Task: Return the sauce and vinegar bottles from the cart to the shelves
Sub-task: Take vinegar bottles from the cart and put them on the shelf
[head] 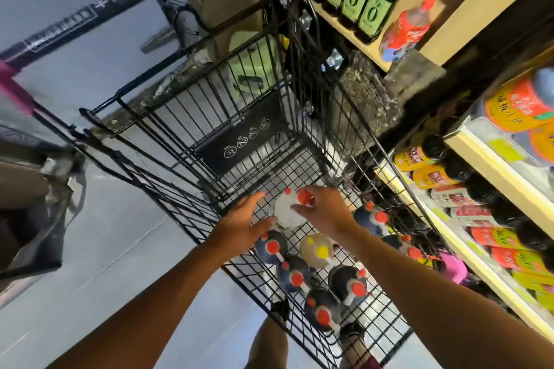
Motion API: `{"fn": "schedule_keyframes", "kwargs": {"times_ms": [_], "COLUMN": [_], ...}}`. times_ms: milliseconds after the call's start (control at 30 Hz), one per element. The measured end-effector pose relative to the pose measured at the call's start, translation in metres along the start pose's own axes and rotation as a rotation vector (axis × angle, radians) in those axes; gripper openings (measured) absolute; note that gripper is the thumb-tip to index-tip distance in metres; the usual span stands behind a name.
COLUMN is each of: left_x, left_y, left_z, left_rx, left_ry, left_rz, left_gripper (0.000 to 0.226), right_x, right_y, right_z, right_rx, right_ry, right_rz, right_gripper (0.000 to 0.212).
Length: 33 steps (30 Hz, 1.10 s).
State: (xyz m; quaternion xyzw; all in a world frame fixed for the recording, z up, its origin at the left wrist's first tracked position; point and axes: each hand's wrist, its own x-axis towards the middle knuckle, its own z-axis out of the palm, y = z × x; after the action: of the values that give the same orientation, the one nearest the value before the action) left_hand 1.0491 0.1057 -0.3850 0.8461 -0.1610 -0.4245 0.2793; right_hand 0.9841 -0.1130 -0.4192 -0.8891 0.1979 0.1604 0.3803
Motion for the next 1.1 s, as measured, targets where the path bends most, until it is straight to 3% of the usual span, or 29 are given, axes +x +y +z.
{"fn": "schedule_keyframes", "kwargs": {"times_ms": [133,267,400,500,633,733,833,967,1100], "left_x": [-0.005,-0.003,-0.001,-0.001,-0.001,-0.003,-0.003,-0.002,-0.005], "left_y": [0.024,0.052,0.06,0.065,0.062,0.058,0.053,0.046,0.04], "left_z": [-0.018,-0.035,-0.039,-0.035,-0.024,-0.021,-0.016,-0.007,-0.005], "left_rx": [-0.192,-0.482,-0.623,-0.625,-0.655,-0.618,-0.682,-0.766,-0.789], "left_ry": [-0.079,-0.141,-0.156,-0.125,-0.05,-0.005,0.034,0.043,0.057], "left_rz": [0.01,0.027,0.101,0.139,0.063,0.016,-0.021,-0.024,0.023], "left_gripper": [0.1,0.101,0.108,0.1,0.11,0.112,0.073,0.045,0.04], "right_x": [-0.01,-0.013,-0.015,-0.019,-0.046,-0.078,-0.107,-0.115,-0.102], "right_y": [-0.042,-0.08,-0.1,-0.097,-0.053,0.011,0.054,0.07,0.07], "right_z": [-0.074,-0.133,-0.156,-0.151,-0.111,-0.054,0.0,0.048,0.066], "right_rx": [0.121,0.268,0.431,0.567,0.624,0.26,-0.138,-0.411,-0.427], "right_ry": [-0.026,-0.084,-0.108,-0.094,0.152,0.215,0.02,-0.119,-0.067], "right_rz": [-0.148,-0.249,-0.306,-0.265,-0.057,0.04,0.243,0.255,0.31], "right_gripper": [0.02,0.015,0.014,0.01,0.027,0.038,0.025,0.056,0.057]}}
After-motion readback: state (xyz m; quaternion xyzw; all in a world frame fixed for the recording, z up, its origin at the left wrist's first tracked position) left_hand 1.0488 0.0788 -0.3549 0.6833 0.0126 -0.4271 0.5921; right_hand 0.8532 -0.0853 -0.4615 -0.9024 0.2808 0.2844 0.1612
